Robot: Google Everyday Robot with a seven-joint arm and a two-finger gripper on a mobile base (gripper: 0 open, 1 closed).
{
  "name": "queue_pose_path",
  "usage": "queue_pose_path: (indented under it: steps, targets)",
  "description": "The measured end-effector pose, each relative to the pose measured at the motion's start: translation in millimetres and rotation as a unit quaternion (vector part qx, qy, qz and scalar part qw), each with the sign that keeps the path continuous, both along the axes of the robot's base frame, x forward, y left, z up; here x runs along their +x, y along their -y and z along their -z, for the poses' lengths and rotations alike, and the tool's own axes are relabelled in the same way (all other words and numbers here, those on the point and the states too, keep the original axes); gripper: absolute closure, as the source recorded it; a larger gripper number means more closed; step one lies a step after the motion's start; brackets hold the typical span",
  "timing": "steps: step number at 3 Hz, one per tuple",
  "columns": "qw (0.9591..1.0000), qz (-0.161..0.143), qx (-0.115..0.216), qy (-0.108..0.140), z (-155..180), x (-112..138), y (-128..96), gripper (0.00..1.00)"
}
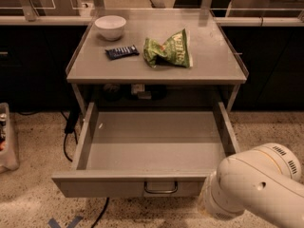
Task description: Close top drawer
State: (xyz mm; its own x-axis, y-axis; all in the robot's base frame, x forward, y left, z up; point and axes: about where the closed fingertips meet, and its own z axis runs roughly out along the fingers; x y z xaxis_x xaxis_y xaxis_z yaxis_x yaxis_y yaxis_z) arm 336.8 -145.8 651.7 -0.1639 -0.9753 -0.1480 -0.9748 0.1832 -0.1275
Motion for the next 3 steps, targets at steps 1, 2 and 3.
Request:
queue_pose_path:
  steps: [1, 2, 3]
  targets:
    - [0.9997, -0.004, -0.003, 0.023, 5.7, 24.9, -12.6, 1.00]
    - [0.9985, -0.011, -0.017, 0.051, 0.6, 56.9, -19.2, 1.00]
    - [0.9960, -0.024, -0.040, 0.076, -4.8, 83.7, -22.7, 1.00]
